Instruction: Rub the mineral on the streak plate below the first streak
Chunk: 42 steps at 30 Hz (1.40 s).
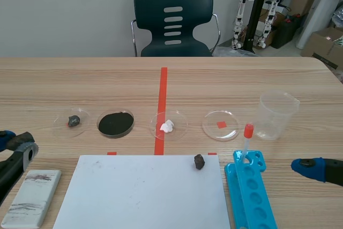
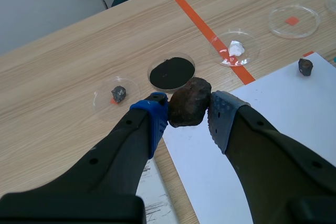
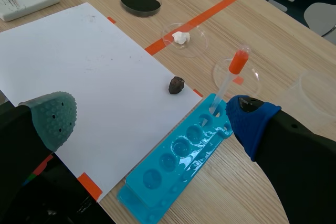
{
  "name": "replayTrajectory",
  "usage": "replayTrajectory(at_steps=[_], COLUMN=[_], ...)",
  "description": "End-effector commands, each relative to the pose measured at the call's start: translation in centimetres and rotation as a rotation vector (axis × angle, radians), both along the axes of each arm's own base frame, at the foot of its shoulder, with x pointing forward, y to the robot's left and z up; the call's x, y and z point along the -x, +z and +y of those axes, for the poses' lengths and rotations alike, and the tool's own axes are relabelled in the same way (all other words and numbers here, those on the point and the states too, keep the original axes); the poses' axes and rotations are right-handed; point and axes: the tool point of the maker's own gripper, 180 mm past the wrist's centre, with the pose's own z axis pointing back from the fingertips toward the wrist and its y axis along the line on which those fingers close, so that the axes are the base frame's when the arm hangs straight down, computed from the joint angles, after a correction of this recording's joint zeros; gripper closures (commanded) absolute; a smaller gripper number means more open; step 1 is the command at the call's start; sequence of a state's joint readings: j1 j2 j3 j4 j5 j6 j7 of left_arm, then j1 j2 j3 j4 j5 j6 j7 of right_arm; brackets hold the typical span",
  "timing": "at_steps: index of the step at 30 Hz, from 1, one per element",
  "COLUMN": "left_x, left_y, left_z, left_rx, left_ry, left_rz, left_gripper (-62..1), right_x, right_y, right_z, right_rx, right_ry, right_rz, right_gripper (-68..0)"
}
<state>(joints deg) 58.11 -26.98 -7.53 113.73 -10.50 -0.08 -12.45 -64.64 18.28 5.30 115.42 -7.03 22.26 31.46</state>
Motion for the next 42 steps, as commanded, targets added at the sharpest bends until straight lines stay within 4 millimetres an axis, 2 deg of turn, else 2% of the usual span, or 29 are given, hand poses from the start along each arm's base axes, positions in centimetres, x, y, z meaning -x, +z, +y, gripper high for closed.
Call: replayTrajectory(at_steps=[1,24,28,31,37,42], left_x=[-0.3,-0.3,-0.3,-0.6,-0.5,-0.4], left_y=[0.7,0.7,0.2,-1.3,-5.8,-7.4], left_z=[-0.2,-0.2,0.1,0.8,3.1,3.8], left_rx=[0.018,0.017,0.001,-0.033,-0.112,-0.106], left_ry=[0.004,0.005,0.019,0.053,0.162,0.211], left_rz=[-0.029,-0.029,-0.003,0.080,0.380,0.538], left_gripper=[-11.6,-11.6,-11.6,-11.6,-11.6,-11.6], right_x=[-0.3,-0.3,-0.3,-0.3,-0.3,-0.3], right_y=[0.6,0.6,0.6,0.6,0.6,0.6], right_z=[-0.1,-0.1,-0.1,-0.1,-0.1,-0.1], right_rx=[-0.010,-0.010,-0.010,-0.010,-0.010,-0.010], right_ry=[-0.003,-0.003,-0.003,-0.003,-0.003,-0.003], right_rz=[-0.021,-0.021,-0.021,-0.021,-0.021,-0.021], right_gripper=[-59.1,-59.1,-59.1,-59.1,-59.1,-59.1])
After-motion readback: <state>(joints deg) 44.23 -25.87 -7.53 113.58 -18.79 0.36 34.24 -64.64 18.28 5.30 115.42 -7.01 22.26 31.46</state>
